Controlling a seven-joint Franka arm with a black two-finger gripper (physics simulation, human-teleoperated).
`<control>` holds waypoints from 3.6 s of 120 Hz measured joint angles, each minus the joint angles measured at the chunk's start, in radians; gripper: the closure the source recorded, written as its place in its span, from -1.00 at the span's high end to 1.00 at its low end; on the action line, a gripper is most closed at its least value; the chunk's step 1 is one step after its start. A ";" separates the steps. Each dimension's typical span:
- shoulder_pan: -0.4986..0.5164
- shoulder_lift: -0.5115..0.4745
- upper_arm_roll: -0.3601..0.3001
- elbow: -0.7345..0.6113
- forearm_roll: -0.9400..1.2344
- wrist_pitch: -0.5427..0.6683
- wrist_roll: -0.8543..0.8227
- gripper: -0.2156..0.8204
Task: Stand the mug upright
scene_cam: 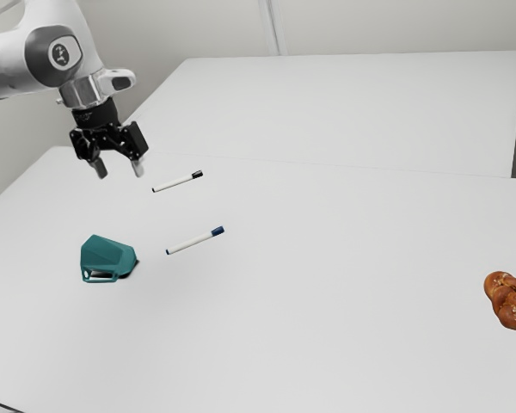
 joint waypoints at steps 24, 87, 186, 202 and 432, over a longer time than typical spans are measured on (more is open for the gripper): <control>0.129 -0.009 0.002 -0.134 -0.132 0.105 0.197 0.58; 0.431 0.258 0.001 -0.074 -0.275 0.157 0.617 0.58; 0.508 0.502 -0.003 0.067 -0.435 0.036 0.841 0.43; 0.509 0.503 -0.007 0.067 -0.443 0.015 0.853 0.10; 0.431 0.051 -0.475 -0.374 0.003 0.486 0.458 -0.88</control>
